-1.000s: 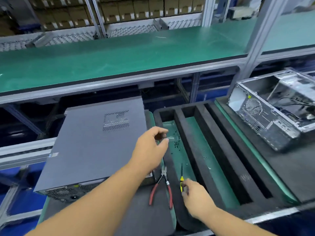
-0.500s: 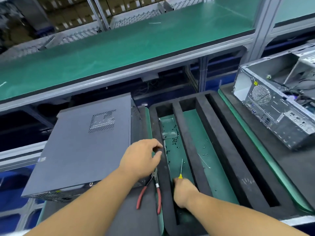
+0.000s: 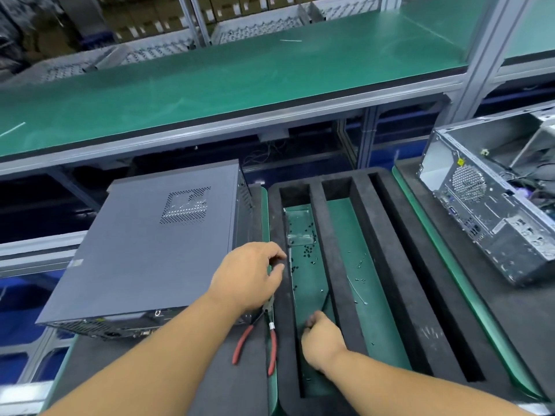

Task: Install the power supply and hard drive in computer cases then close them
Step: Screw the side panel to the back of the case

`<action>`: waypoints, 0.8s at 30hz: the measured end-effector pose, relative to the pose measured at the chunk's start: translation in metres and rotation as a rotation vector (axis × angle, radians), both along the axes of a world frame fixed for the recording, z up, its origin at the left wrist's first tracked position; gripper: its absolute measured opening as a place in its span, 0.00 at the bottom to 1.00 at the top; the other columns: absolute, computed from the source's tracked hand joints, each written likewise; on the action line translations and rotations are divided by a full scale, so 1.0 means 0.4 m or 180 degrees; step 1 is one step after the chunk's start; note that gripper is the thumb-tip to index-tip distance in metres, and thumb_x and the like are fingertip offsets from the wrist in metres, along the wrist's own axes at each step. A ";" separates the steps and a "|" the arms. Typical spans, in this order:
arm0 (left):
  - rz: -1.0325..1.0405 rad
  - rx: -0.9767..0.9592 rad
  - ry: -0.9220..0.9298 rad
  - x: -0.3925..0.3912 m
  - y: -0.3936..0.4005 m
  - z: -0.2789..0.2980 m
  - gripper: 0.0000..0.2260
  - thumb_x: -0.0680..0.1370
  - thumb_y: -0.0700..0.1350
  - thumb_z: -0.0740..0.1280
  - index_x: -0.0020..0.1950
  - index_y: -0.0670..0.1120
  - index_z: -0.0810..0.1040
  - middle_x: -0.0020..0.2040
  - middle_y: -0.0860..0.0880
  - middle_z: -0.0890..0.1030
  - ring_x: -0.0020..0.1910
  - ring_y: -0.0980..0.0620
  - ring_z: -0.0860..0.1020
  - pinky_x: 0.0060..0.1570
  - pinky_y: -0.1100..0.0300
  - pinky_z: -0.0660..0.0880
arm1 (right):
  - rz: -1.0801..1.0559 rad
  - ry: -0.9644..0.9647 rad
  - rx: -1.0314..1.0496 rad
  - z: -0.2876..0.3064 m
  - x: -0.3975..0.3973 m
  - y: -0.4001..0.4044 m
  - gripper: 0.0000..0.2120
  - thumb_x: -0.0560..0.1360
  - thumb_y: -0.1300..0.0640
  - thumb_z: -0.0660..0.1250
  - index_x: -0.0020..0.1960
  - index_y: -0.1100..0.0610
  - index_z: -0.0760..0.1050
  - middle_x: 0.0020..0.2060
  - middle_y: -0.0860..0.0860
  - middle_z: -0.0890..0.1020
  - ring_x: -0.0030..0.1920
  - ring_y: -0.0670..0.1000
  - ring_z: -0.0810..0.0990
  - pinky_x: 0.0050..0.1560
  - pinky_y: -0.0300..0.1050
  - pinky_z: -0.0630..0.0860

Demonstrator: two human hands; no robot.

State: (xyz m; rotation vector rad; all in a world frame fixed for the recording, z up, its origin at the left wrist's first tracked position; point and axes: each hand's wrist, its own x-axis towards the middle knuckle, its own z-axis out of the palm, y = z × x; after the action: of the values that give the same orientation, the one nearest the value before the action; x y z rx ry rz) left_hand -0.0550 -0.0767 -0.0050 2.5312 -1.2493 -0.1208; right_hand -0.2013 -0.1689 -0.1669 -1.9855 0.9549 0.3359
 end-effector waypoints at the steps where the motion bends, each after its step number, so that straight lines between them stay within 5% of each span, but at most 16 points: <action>1: -0.0020 0.0012 -0.0033 0.000 -0.001 0.000 0.10 0.78 0.53 0.64 0.57 0.58 0.80 0.52 0.61 0.83 0.53 0.58 0.79 0.52 0.58 0.78 | -0.0005 -0.0013 0.0045 0.003 0.000 -0.003 0.05 0.80 0.58 0.59 0.55 0.50 0.68 0.49 0.50 0.76 0.47 0.52 0.74 0.49 0.42 0.71; 7: -0.0171 0.0164 -0.0197 -0.033 -0.011 -0.021 0.13 0.80 0.51 0.63 0.64 0.56 0.78 0.57 0.59 0.81 0.58 0.57 0.77 0.57 0.62 0.74 | -0.0248 -0.0211 0.0327 -0.001 -0.030 0.011 0.08 0.81 0.65 0.58 0.55 0.55 0.72 0.52 0.55 0.82 0.45 0.50 0.74 0.43 0.34 0.71; 12: 0.1037 -0.0667 0.1589 -0.124 -0.052 -0.081 0.09 0.80 0.48 0.65 0.58 0.57 0.80 0.48 0.59 0.82 0.42 0.60 0.79 0.46 0.60 0.79 | -0.0408 -0.0326 0.0619 -0.003 -0.028 0.013 0.08 0.82 0.66 0.57 0.54 0.54 0.70 0.50 0.53 0.79 0.48 0.51 0.76 0.47 0.35 0.72; 16: 0.2074 -0.1208 0.2956 -0.137 -0.053 -0.136 0.08 0.82 0.42 0.66 0.60 0.48 0.80 0.48 0.49 0.83 0.43 0.54 0.82 0.45 0.58 0.82 | -0.0573 -0.0563 0.0669 0.004 -0.037 0.016 0.08 0.81 0.64 0.57 0.52 0.54 0.72 0.46 0.53 0.79 0.43 0.52 0.74 0.47 0.41 0.72; 24: 0.2884 -0.1344 0.3752 -0.108 -0.075 -0.175 0.08 0.84 0.50 0.65 0.55 0.45 0.76 0.54 0.43 0.83 0.49 0.45 0.84 0.43 0.55 0.81 | -0.0603 -0.1109 0.0643 0.071 -0.096 0.027 0.11 0.83 0.59 0.60 0.49 0.43 0.75 0.42 0.45 0.77 0.35 0.42 0.71 0.36 0.36 0.69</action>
State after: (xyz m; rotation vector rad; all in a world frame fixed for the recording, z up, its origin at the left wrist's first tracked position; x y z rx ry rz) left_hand -0.0981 -0.1066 -0.0750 1.8123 0.2988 -0.8436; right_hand -0.2396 -0.1582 -0.1385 -1.6837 0.8393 -0.0212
